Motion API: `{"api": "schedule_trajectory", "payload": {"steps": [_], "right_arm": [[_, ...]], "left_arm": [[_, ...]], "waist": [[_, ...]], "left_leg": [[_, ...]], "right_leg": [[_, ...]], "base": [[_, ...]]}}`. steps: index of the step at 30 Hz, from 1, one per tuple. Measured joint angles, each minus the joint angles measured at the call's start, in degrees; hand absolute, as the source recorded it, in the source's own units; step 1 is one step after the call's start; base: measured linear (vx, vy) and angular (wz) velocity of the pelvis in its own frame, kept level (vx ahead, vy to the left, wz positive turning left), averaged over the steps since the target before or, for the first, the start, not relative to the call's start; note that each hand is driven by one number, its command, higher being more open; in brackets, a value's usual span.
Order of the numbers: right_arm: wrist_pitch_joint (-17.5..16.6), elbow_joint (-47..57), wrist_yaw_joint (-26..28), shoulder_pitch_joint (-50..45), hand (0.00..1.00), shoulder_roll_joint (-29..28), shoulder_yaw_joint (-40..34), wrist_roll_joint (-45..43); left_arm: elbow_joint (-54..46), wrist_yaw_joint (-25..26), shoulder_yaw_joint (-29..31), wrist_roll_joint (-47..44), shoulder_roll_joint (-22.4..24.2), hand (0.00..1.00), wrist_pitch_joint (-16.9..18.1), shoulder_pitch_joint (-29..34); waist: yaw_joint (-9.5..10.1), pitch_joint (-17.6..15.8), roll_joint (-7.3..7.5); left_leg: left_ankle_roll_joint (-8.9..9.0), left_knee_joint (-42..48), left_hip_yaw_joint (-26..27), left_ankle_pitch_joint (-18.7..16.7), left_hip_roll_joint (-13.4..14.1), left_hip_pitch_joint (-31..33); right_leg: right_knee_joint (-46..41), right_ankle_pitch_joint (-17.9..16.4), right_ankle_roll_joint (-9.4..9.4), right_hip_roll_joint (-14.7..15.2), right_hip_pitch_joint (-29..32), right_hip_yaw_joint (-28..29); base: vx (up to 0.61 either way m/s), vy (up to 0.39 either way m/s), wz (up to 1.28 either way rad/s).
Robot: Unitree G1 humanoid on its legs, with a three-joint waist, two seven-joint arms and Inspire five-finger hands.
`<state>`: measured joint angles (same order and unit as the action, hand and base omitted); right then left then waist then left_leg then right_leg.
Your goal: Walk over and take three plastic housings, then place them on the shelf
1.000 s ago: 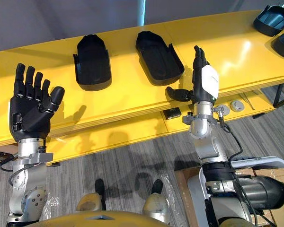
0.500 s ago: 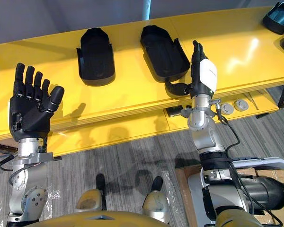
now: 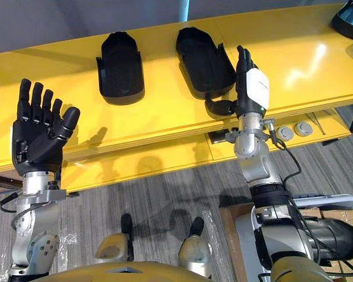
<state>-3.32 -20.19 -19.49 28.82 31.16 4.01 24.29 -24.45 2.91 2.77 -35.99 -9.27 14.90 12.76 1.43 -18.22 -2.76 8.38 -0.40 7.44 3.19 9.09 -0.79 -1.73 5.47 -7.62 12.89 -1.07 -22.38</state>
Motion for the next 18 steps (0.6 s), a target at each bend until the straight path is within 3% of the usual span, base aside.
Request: {"api": "schedule_trajectory", "payload": {"steps": [18], "right_arm": [[-0.98,-0.45,-0.1,1.75,1.0,0.0,2.33,0.06]], "left_arm": [[0.01,0.0,-0.24,-0.01,0.01,1.0,0.0,0.02]], "waist": [[0.04,0.05,-0.1]], "left_leg": [[-0.04,-0.92,-0.85,1.06,-0.26,-0.15]], "right_leg": [[-0.32,0.01,0.0,0.26,-0.08,-0.86]], "base": [[0.0,-0.001,0.0]]}}
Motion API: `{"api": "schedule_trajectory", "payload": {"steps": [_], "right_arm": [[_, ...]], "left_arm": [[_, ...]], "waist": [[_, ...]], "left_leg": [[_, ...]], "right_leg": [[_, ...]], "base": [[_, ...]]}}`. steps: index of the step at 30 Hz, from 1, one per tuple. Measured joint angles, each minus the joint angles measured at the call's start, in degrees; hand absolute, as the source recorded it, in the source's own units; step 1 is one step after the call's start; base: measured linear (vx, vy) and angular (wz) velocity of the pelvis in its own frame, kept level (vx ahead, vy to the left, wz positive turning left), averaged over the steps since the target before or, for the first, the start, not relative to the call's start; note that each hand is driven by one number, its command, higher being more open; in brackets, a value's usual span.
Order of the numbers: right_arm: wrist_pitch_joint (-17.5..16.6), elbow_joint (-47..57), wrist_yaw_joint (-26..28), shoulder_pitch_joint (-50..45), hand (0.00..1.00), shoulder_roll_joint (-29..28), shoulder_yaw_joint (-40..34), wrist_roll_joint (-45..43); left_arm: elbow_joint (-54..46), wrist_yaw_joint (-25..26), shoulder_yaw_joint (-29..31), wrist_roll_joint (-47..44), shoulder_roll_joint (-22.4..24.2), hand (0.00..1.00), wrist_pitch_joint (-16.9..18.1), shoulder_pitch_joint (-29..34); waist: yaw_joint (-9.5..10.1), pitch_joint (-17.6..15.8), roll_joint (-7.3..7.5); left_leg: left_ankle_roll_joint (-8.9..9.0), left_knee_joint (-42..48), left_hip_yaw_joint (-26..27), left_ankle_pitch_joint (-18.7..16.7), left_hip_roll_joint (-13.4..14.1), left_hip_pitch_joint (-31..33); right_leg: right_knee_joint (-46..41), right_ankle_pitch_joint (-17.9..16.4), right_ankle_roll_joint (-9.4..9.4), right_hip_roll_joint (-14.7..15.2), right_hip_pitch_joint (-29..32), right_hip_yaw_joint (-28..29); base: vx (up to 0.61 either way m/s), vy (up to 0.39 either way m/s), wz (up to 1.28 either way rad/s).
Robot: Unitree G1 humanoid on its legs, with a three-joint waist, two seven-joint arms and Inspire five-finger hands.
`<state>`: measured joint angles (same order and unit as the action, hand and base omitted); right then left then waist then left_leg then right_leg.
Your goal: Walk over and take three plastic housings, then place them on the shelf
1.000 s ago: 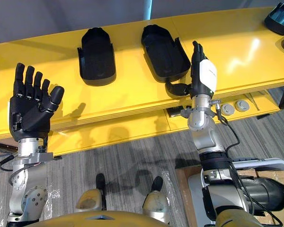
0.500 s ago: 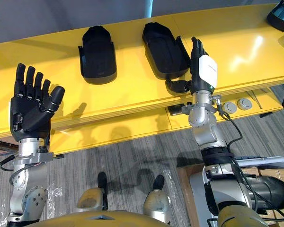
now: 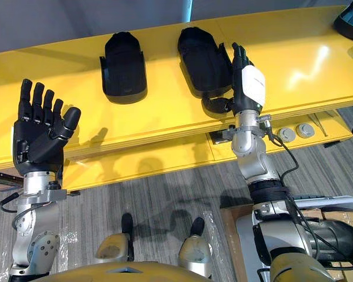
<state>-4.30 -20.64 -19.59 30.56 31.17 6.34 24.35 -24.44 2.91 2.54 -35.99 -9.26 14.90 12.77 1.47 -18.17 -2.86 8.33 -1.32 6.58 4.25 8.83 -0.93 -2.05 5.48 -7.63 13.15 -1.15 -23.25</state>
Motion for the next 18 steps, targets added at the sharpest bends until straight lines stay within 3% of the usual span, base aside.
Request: {"api": "schedule_trajectory", "payload": {"steps": [11,14,18], "right_arm": [[-0.2,-3.66,0.0,2.49,1.0,0.57,1.67,-0.01],[-0.06,3.08,0.05,-3.71,1.0,0.54,0.15,-0.01],[-0.2,20.9,0.64,-20.37,1.0,-3.51,-5.4,0.0]], "left_arm": [[0.33,-0.64,-2.05,0.01,0.04,1.0,0.0,0.22],[0.33,-1.22,-2.09,0.01,0.36,1.0,0.0,0.92],[0.06,-1.99,-1.34,0.01,0.5,1.0,0.0,2.9]], "waist": [[0.17,0.05,-0.68],[0.4,0.41,-1.24],[-0.15,0.94,-1.72]], "left_leg": [[-0.14,-1.11,-0.39,0.86,-0.21,-0.97],[-0.14,-1.96,-0.14,0.88,-0.26,-1.97],[-0.03,-3.44,0.7,0.86,-0.15,-3.8]], "right_leg": [[-0.08,0.03,-0.05,0.2,-0.82,-0.28],[0.23,0.03,-0.05,0.16,-1.47,-0.25],[1.56,0.18,-0.29,-0.25,-2.91,-0.05]], "base": [[-0.01,-0.004,0.02],[0.0,0.0,0.0],[0.04,-0.009,-0.07]]}}
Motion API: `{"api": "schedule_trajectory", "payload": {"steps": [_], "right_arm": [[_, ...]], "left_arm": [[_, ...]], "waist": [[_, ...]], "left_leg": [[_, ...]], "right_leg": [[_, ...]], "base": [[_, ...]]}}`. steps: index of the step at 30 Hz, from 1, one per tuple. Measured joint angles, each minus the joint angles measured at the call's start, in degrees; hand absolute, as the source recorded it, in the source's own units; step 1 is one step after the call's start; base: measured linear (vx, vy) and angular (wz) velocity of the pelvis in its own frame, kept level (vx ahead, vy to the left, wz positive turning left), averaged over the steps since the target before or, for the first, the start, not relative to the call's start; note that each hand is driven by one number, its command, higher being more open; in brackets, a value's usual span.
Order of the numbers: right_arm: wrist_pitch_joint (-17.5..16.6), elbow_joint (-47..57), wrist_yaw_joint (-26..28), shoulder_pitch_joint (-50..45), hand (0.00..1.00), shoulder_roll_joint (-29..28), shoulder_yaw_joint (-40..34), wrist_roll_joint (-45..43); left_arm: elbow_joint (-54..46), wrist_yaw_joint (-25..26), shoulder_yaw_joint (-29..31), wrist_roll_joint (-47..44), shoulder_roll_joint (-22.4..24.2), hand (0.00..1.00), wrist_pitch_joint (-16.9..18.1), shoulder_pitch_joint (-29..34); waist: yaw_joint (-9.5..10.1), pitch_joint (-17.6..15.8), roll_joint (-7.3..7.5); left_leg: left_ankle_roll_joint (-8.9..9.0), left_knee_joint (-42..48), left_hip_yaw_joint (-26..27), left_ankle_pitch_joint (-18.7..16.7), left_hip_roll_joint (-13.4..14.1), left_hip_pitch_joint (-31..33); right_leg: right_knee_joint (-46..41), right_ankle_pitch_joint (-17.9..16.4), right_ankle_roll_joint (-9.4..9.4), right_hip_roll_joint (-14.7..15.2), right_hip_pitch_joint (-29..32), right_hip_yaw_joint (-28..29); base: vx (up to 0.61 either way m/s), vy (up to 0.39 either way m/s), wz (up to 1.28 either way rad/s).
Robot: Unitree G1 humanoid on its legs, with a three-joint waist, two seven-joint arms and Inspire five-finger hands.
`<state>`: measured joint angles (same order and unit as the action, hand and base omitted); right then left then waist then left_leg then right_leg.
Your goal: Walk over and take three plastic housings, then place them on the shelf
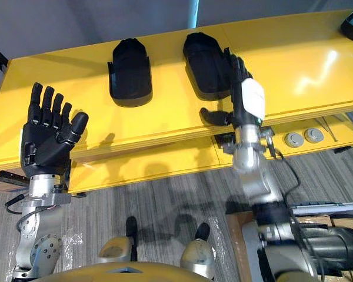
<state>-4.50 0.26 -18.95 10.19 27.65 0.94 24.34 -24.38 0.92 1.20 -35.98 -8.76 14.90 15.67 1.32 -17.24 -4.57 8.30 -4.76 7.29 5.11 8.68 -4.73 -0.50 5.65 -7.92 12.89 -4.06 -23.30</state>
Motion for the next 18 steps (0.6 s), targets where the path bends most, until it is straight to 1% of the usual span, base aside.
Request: {"api": "schedule_trajectory", "payload": {"steps": [1,2,4,5,8,10,12,15,18], "right_arm": [[-0.56,3.91,0.24,-4.31,1.0,-1.93,-1.69,-0.05],[-1.08,5.42,0.45,-6.09,1.0,-2.77,-2.64,-0.05],[-3.1,9.57,2.25,-10.29,1.0,-5.46,-5.14,-0.31],[-3.89,10.2,2.59,-11.08,1.0,-6.02,-5.51,-0.45],[-7.41,13.36,5.19,-14.72,1.0,-9.13,-6.47,-5.6],[-8.85,15.55,6.7,-17.0,1.0,-12.0,-6.29,-9.85],[-9.1,15.98,7.15,-17.8,1.0,-13.48,-5.84,-11.8],[-9.07,15.97,7.18,-19.36,1.0,-16.16,-4.56,-14.2],[-9.04,15.96,6.05,-19.71,1.0,-17.43,-2.69,-16.73]], "left_arm": [[0.01,-0.29,0.24,-0.01,0.04,1.0,-0.01,0.86],[0.0,-0.33,0.32,-0.01,0.07,1.0,-0.02,1.01],[0.0,-1.23,1.67,-0.01,1.14,1.0,-0.02,1.22],[0.0,-1.36,2.0,-0.01,1.51,1.0,-0.02,1.28],[-0.11,-1.75,2.15,0.14,1.98,1.0,-0.03,1.25],[-0.14,-1.79,2.15,1.44,2.22,1.0,-0.05,1.11],[-0.15,-1.83,2.16,3.16,2.21,1.0,-0.22,1.12],[-0.39,-2.37,2.1,5.35,2.22,1.0,-1.57,1.14],[-0.39,-2.43,2.02,9.93,2.22,1.0,-2.77,1.18]], "waist": [[-0.32,0.75,0.11],[-0.5,1.1,0.18],[-1.64,2.26,0.76],[-1.7,2.93,0.91],[-1.85,5.33,1.69],[-2.22,6.66,2.05],[-2.24,6.82,2.14],[-2.26,7.63,2.21],[-2.46,7.99,2.04]], "left_leg": [[0.04,-0.01,0.35,-0.26,0.0,-0.1],[0.06,-0.01,0.53,-0.36,0.0,-0.14],[0.19,-0.04,1.49,-0.84,0.15,-0.94],[0.28,-0.04,1.93,-1.04,0.23,-0.96],[0.53,-0.04,3.42,-1.7,0.76,-2.03],[0.6,-0.03,3.51,-1.77,0.88,-2.27],[0.6,-0.03,3.82,-1.87,0.84,-2.84],[0.61,-0.03,4.02,-1.88,0.84,-2.99],[0.61,-0.04,4.22,-1.96,0.84,-3.68]], "right_leg": [[0.54,0.05,-0.08,-0.09,-0.1,0.08],[0.75,0.08,-0.13,-0.13,-0.11,0.2],[1.22,0.14,-0.22,-0.35,-0.48,1.2],[1.55,0.22,-0.33,-0.48,-0.45,1.58],[2.11,0.24,-0.36,-1.15,-0.84,2.58],[2.35,0.24,-0.36,-1.32,-1.08,2.72],[2.35,0.25,-0.36,-1.29,-1.4,2.88],[2.35,0.25,-0.37,-1.29,-1.4,3.09],[2.42,0.26,-0.38,-1.3,-1.98,3.21]], "base": [[0.04,-0.003,-0.12],[0.03,0.001,-0.12],[0.03,0.001,-0.2],[0.01,-0.001,-0.28],[0.01,-0.005,-0.21],[0.02,-0.005,-0.06],[0.0,0.006,-0.07],[-0.01,0.008,-0.05],[-0.01,0.009,-0.04]]}}
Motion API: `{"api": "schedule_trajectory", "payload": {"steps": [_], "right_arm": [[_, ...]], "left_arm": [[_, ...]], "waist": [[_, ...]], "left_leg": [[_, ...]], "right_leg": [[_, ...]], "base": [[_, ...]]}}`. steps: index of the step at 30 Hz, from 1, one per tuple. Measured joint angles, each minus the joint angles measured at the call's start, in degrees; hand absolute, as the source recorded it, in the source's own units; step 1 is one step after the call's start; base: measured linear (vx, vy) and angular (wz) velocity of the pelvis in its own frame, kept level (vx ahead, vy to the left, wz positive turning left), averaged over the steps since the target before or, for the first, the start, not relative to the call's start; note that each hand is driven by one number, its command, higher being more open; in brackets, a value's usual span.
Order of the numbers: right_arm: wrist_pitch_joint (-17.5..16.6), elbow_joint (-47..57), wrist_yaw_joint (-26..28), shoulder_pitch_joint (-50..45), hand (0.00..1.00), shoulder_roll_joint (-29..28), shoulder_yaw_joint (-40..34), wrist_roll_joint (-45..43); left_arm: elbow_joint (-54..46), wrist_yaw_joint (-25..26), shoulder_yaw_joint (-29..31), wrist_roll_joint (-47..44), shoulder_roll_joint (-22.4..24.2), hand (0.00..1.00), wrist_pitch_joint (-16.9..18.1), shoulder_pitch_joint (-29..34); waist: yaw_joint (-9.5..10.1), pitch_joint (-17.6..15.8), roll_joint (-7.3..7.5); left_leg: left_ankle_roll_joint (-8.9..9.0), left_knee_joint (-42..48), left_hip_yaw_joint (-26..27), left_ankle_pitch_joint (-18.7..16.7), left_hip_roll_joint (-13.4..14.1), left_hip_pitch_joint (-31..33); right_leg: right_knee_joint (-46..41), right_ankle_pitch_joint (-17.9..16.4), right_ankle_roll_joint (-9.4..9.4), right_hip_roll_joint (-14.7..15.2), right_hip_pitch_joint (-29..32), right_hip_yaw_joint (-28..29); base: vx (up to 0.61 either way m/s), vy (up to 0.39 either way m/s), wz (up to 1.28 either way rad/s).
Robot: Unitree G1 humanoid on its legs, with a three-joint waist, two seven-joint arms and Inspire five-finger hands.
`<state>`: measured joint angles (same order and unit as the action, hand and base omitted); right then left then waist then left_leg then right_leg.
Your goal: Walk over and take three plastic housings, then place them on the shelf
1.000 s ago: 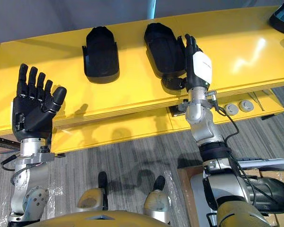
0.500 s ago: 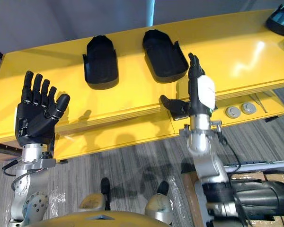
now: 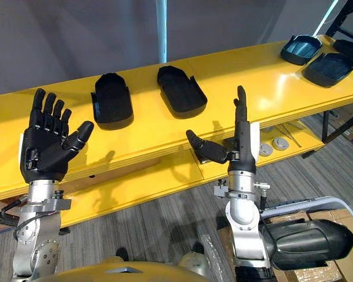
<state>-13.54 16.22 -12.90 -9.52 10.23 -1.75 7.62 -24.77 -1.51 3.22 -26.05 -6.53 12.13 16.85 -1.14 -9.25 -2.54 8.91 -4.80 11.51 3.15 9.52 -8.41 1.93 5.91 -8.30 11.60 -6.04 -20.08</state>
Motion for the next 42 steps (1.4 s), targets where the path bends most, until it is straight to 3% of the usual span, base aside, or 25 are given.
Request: {"api": "schedule_trajectory", "payload": {"steps": [5,9,15,22,26,31,35,38,42], "right_arm": [[0.0,-0.11,0.6,-0.22,1.0,-0.63,0.28,-1.83],[0.0,-2.96,4.52,2.54,1.0,2.59,1.29,-6.11],[0.22,-5.32,9.11,7.82,1.0,6.4,5.18,-2.16],[0.76,-13.37,13.35,24.92,1.0,13.73,14.25,7.91],[0.82,-19.61,15.59,34.34,1.0,17.62,19.21,12.03],[0.63,-30.13,18.42,43.23,1.0,19.26,24.52,11.84],[0.75,-38.06,19.28,46.04,1.0,19.39,26.7,11.79],[1.63,-40.5,20.72,47.04,1.0,20.61,27.85,11.7],[6.29,-40.74,25.93,49.1,1.0,21.6,28.92,9.19]], "left_arm": [[0.0,0.03,-0.08,1.97,0.0,1.0,-0.17,0.22],[0.0,0.85,0.0,2.43,-0.09,1.0,-0.19,0.21],[0.0,1.91,1.73,2.37,-0.01,1.0,-1.14,2.41],[0.03,5.1,5.07,1.89,0.04,1.0,-0.77,4.75],[0.29,6.41,5.31,-0.39,0.03,1.0,1.79,6.31],[0.49,6.15,5.71,-1.55,0.03,1.0,5.13,6.16],[2.12,4.94,5.38,-0.71,0.02,1.0,5.29,5.48],[2.38,4.93,4.11,-0.51,0.01,1.0,5.28,5.43],[2.39,5.13,2.7,-0.35,0.0,1.0,5.19,4.52]], "waist": [[0.07,1.47,-0.31],[0.88,2.29,-0.14],[2.66,3.6,-0.05],[6.01,3.55,0.39],[8.09,3.08,1.18],[9.34,2.1,2.67],[10.31,1.65,2.94],[10.52,1.2,3.0],[10.17,0.3,2.96]], "left_leg": [[-0.02,-0.01,0.19,-0.23,0.0,-0.07],[-0.01,-0.01,0.12,-0.23,0.0,-0.03],[-0.06,-0.04,-3.39,0.32,-0.19,1.96],[-0.14,-0.08,-6.99,1.61,-0.47,4.23],[-0.28,-0.24,-9.02,2.05,-0.77,4.98],[-0.31,-0.25,-9.86,2.42,-0.85,5.34],[-0.33,-0.25,-10.08,2.58,-0.87,5.29],[-0.31,-0.21,-10.11,2.62,-0.9,5.17],[-0.31,-0.07,-9.4,2.8,-0.87,4.29]], "right_leg": [[0.35,0.0,-0.01,-0.03,-0.12,-0.04],[0.39,0.05,-0.08,0.0,-0.16,-0.42],[1.2,0.1,-0.16,0.04,-1.17,-3.72],[1.17,0.07,-0.11,0.13,-1.31,-6.72],[1.15,-0.04,0.0,0.31,-2.11,-8.65],[0.97,-0.07,0.03,0.38,-2.25,-9.39],[0.73,-0.08,0.04,0.44,-2.23,-9.56],[0.54,-0.08,0.04,0.53,-2.24,-9.59],[0.06,-0.11,0.09,0.67,-2.27,-8.82]], "base": [[0.0,0.002,-0.01],[0.0,0.0,0.0],[0.01,0.003,0.28],[-0.01,0.001,0.27],[-0.03,0.002,0.24],[-0.04,0.009,0.09],[-0.01,0.004,0.02],[0.0,0.0,0.0],[-0.01,0.013,-0.11]]}}
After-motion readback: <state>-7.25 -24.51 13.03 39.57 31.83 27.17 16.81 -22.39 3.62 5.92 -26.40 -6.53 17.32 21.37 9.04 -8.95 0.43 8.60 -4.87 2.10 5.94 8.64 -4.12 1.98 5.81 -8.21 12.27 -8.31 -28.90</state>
